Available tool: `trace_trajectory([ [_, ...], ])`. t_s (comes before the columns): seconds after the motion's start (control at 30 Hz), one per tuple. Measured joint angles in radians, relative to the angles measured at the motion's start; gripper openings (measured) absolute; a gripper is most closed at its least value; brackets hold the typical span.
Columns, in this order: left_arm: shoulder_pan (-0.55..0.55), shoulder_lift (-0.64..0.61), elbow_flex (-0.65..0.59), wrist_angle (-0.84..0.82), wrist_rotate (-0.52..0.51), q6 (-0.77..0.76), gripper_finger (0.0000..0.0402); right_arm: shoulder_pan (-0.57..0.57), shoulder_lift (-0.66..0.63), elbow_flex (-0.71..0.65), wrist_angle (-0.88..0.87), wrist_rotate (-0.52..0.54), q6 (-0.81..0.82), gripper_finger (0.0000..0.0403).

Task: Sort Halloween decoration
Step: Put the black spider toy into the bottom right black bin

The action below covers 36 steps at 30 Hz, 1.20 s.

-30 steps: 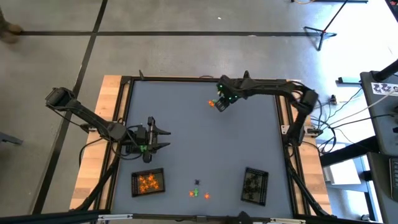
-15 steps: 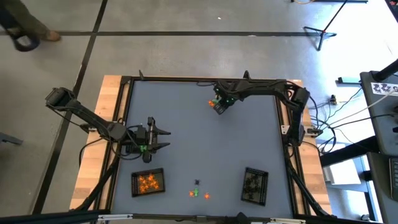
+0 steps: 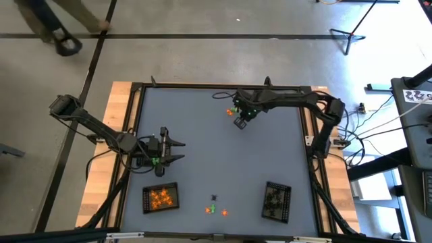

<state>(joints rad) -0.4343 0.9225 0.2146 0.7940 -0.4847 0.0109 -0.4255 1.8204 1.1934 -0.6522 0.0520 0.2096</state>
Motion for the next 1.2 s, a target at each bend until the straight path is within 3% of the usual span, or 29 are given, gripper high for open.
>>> trace_trajectory([
  [0.4,0.0,0.0,0.0,0.003,0.0,0.0,0.0194,0.119,-0.082,0.002,-0.03,0.087,0.054,0.0009],
  [0.77,0.0,0.0,0.0,0.003,0.0,-0.006,0.0194,0.038,0.032,0.003,0.075,0.095,0.08,0.0138],
  [0.9,0.0,0.0,0.0,0.003,0.0,-0.006,0.0194,0.005,0.079,0.003,0.069,0.095,0.087,0.0161],
  [1.03,0.0,0.0,0.0,0.003,0.0,-0.006,0.0194,-0.003,0.106,0.006,0.057,0.079,0.099,0.0153],
  [1.2,0.0,0.0,0.0,0.003,0.0,-0.003,0.0194,0.003,0.11,0.008,0.054,0.047,0.075,0.0092],
])
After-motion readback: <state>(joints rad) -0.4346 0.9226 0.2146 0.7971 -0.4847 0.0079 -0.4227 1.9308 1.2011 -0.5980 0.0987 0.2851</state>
